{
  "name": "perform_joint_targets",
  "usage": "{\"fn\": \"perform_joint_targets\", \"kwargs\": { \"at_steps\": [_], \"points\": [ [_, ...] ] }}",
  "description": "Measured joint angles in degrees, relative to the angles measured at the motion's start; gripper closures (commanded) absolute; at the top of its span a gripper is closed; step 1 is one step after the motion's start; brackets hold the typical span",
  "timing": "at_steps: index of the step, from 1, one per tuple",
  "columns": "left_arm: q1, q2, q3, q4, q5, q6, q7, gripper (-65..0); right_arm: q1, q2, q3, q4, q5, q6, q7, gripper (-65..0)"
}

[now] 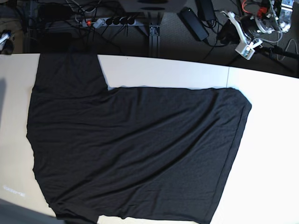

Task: Fold the T-shirt properly
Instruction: 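Move both grippers out toward the shirt's shoulder corners, then grasp the black T-shirt's shoulder corners with both grippers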

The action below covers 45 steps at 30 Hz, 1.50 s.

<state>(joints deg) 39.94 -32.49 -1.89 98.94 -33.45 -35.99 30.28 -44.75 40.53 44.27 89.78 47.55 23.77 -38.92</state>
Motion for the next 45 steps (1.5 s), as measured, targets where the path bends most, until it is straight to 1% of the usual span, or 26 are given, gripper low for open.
{"fn": "perform_joint_targets", "kwargs": {
  "at_steps": [2,4,6,9,10,11,13,14,16,17,21,23,25,30,38,40,42,45],
  "points": [
    [-0.5,-0.4,-1.7,1.3,-0.2,0.0,-0.3,-16.2,4.0,1.6,-0.7,-1.7,0.9,0.4,0.1,-34.7],
    [-0.5,-0.4,-3.0,1.9,-0.1,-0.1,-0.7,-16.2,8.0,2.4,-1.9,-4.5,1.6,0.5,-0.2,-34.7],
    [-0.3,-0.3,-3.4,2.0,0.0,-0.1,-0.6,-16.2,12.1,2.5,-3.8,-8.3,2.4,0.7,-1.4,-34.7],
    [-0.3,-0.3,-3.7,2.0,-0.1,-0.1,-0.7,-17.0,17.2,2.1,-9.1,-14.1,3.8,1.2,-4.2,-34.7],
    [-0.3,-0.2,-3.8,2.0,0.0,-0.1,0.0,-19.8,18.7,1.8,-11.0,-15.8,4.1,1.3,-4.9,-34.7],
    [-0.3,-0.3,-3.8,2.0,-0.6,0.0,1.0,-24.3,19.8,1.5,-12.7,-17.2,4.2,1.3,-4.8,-34.7],
    [-0.3,-0.2,-3.8,2.0,-3.5,-0.1,3.6,-33.3,21.6,0.9,-14.8,-19.4,6.2,1.5,-3.6,-34.7],
    [-0.2,-0.2,-4.1,2.0,-5.1,-0.1,4.5,-35.7,22.3,0.5,-15.5,-19.9,6.2,1.7,-4.1,-34.7],
    [-0.2,-0.2,-5.8,2.0,-7.8,-0.1,5.7,-36.1,22.9,-0.8,-16.3,-20.3,6.5,1.7,-4.2,-34.7],
    [-0.2,-0.2,-7.1,2.2,-8.7,-0.1,5.8,-36.1,22.9,-1.6,-16.9,-20.3,8.0,1.7,-4.2,-34.7],
    [-0.5,-0.2,-13.2,4.6,-12.8,-0.1,6.1,-36.1,22.9,-4.5,-17.9,-19.9,9.1,2.2,-3.8,-34.7],
    [-1.3,-0.3,-15.6,4.9,-14.2,-0.1,6.2,-36.1,23.0,-6.1,-17.9,-19.9,9.9,2.6,-3.1,-34.7],
    [-3.0,-0.1,-16.1,4.9,-14.3,-0.1,7.3,-36.1,23.2,-7.1,-17.9,-19.9,10.1,3.1,-2.7,-34.7],
    [-9.3,-0.2,-15.8,2.6,-14.8,-0.1,7.0,-36.1,23.2,-7.9,-17.9,-19.7,10.5,3.5,-2.7,-34.7],
    [-22.5,0.1,-11.7,-14.6,-14.4,-0.3,7.2,-36.1,23.2,-8.0,-17.9,-19.6,10.3,3.6,-2.7,-34.7],
    [-25.2,0.1,-10.1,-18.5,-15.9,-0.3,9.0,-36.1,23.2,-8.0,-17.9,-19.6,10.3,3.7,-2.7,-34.7],
    [-27.1,0.0,-8.0,-21.2,-18.8,-0.3,9.8,-36.1,23.2,-8.0,-17.9,-19.6,10.3,3.7,-2.7,-34.7],
    [-28.1,-0.1,-5.0,-22.9,-20.5,-0.3,8.7,-36.1,23.2,-8.0,-17.9,-19.6,10.3,3.7,-2.8,-34.7]
  ]
}}
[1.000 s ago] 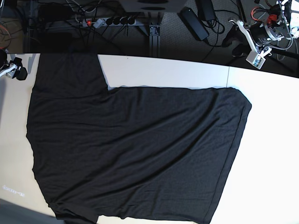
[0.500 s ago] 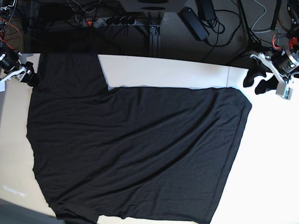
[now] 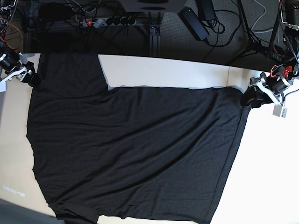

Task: Fold the T-shirt properly
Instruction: 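Grasp the black T-shirt's shoulder corners with both grippers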

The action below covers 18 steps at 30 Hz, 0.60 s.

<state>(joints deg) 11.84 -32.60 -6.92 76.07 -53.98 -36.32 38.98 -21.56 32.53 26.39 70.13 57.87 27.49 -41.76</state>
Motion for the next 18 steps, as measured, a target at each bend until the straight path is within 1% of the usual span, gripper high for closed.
{"fn": "perform_joint_targets", "kwargs": {
  "at_steps": [6,10,14,18],
  "points": [
    [-0.1,2.2,1.9,-0.1,-0.9,-0.4,-1.6,-36.1,0.0,-0.4,0.0,0.0,0.4,0.0,0.0,-34.7],
    [-0.2,4.0,2.2,0.0,-1.4,-0.6,-2.0,-36.1,0.0,-1.3,0.0,0.0,1.0,0.0,-0.1,-34.7],
    [-0.2,4.4,2.2,0.0,-1.7,-0.6,-2.0,-36.1,0.2,-2.1,0.0,0.0,1.4,0.0,-1.0,-34.7],
    [-0.2,4.7,2.2,0.0,-2.2,-0.6,-1.9,-36.1,0.2,-3.6,0.1,0.0,2.6,0.1,-1.4,-34.7]
  ]
}}
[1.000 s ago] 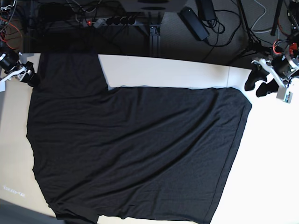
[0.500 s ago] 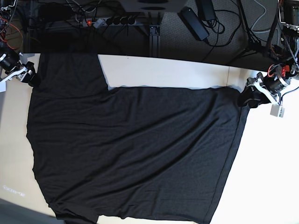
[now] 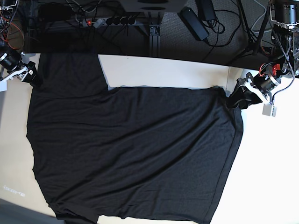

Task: Fold the T-shirt properly
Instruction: 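Grasp the black T-shirt's shoulder corners with both grippers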

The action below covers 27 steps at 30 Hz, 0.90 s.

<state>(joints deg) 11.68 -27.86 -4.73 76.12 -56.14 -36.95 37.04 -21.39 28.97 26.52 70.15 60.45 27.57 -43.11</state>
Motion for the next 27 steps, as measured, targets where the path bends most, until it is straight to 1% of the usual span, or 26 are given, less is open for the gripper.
{"fn": "perform_joint_targets", "kwargs": {
  "at_steps": [4,7,8,10,14,15,18,20,21,27],
  "points": [
    [0.0,0.1,0.0,0.0,-0.1,0.0,0.0,-36.1,0.1,-1.9,0.0,0.2,1.0,0.6,0.0,-34.7],
    [0.0,0.1,0.0,0.0,-0.1,0.0,0.0,-35.8,0.1,-2.6,0.0,0.3,1.4,0.9,0.0,-34.6],
    [0.0,0.2,0.0,0.0,-0.1,0.0,0.0,-35.3,0.1,-2.7,0.0,0.3,1.4,1.0,0.0,-34.5],
    [-0.1,0.4,0.0,0.0,0.0,0.0,0.0,-31.0,0.2,-2.7,0.0,0.3,1.4,1.0,0.0,-33.6],
    [-0.5,1.2,0.1,0.0,0.9,0.0,0.9,-18.5,0.1,-3.0,0.0,0.3,0.9,1.0,-0.3,-21.1],
    [-0.6,1.3,0.2,0.0,1.0,-0.1,1.0,-16.2,0.2,-3.1,0.0,0.3,0.8,1.0,-0.5,-16.7],
    [-0.8,1.2,0.3,-0.2,1.6,-0.9,1.1,-8.2,0.1,-3.1,0.0,0.2,-0.2,1.0,-0.7,0.0],
    [-1.0,1.3,0.3,-0.2,1.8,-1.2,1.1,-1.5,0.1,-3.3,0.0,0.2,0.0,1.0,-0.2,0.0],
    [-1.0,1.3,0.3,-0.2,2.3,-1.4,1.1,0.0,0.1,-3.3,0.0,0.2,0.0,1.0,-0.1,0.0],
    [-1.4,1.3,0.3,-0.2,2.5,-1.7,1.3,0.0,0.1,-3.3,0.0,0.8,-2.2,1.0,0.1,0.0]
  ]
}}
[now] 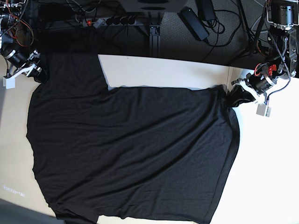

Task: Fold the T-shirt properly
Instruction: 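Grasp the black T-shirt's shoulder corners with both grippers, then lift the shoulders and fold them over toward the hem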

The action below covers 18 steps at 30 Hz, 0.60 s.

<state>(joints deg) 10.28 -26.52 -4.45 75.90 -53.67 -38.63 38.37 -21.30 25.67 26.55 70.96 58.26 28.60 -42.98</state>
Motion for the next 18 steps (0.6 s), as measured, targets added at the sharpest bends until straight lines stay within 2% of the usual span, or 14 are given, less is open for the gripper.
{"fn": "perform_joint_targets", "kwargs": {
  "at_steps": [4,9,13,18],
  "points": [
    [0.0,-0.6,0.3,1.3,0.3,0.0,1.3,0.0,-0.2,0.0,0.0,2.7,-3.1,0.1,-0.2,0.0],
    [0.5,-3.1,0.5,6.3,1.8,-0.3,3.7,0.0,-0.7,1.2,-0.3,8.5,-5.1,0.2,-2.4,0.0],
    [0.3,-6.1,0.5,10.2,1.6,-0.2,3.7,0.0,-1.0,4.6,-0.8,12.7,-7.2,0.3,-5.2,0.0],
    [0.3,-8.3,0.6,11.5,1.7,-0.3,3.7,0.0,-1.2,10.8,0.0,15.0,-8.2,0.3,-6.3,0.0]
  ]
}}
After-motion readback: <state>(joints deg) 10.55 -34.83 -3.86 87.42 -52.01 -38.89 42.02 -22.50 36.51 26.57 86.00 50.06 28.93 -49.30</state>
